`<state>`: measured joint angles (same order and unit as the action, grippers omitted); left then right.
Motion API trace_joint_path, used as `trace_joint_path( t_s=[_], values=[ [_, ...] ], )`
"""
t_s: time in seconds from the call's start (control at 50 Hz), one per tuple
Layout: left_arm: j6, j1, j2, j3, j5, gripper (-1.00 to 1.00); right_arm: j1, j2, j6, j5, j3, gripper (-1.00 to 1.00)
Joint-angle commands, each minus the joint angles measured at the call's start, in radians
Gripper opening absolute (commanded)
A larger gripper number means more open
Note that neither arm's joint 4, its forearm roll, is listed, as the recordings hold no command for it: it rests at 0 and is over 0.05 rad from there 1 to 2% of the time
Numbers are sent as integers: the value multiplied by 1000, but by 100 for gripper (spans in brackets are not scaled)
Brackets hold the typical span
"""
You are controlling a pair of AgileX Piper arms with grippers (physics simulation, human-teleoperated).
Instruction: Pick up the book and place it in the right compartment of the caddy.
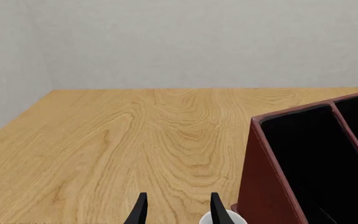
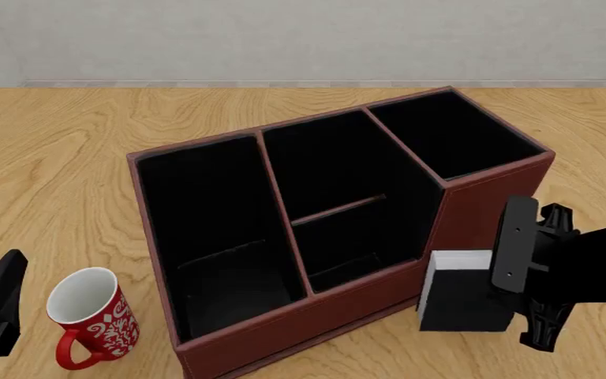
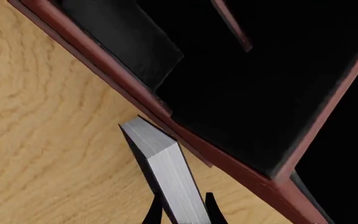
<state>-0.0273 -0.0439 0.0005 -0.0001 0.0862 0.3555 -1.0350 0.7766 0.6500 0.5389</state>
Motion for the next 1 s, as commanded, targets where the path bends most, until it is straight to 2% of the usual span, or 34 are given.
trace_joint_path(
  t_s=[0.02, 0.24, 0.26, 0.28, 0.36, 0.38, 0.48, 0.52, 0.64, 0.68, 0.7, 0.86, 1.0],
  values=[
    [3, 0, 0, 0, 6, 100, 124, -34, -88, 66, 5, -100],
    [0, -4, 0, 0, 4, 100, 191, -12, -164, 126, 18, -100],
    [1, -4, 0, 0, 5, 100, 200, -9, -174, 134, 19, -100],
    [1, -5, 0, 0, 5, 100, 236, -9, -213, 147, 24, -100],
    [3, -4, 0, 0, 5, 100, 265, 10, -247, 179, 29, -100],
    [0, -4, 0, 0, 5, 100, 290, 13, -275, 189, 32, -100],
    [4, -4, 0, 0, 5, 100, 318, 35, -314, 222, 32, -100],
    [-3, -3, 0, 0, 4, 100, 305, 45, -305, 231, 35, -100],
    [2, -6, 0, 0, 3, 100, 320, 79, -333, 281, 45, -100],
    [3, -7, 0, 0, 2, 100, 306, 89, -322, 293, 48, -100],
    [1, -7, 0, 0, 2, 100, 324, 93, -340, 303, 49, -100],
    [4, -7, 0, 0, -3, 100, 349, 118, -376, 342, 60, -100],
    [4, -8, 0, 0, -6, 100, 330, 145, -362, 384, 83, -100]
  ],
)
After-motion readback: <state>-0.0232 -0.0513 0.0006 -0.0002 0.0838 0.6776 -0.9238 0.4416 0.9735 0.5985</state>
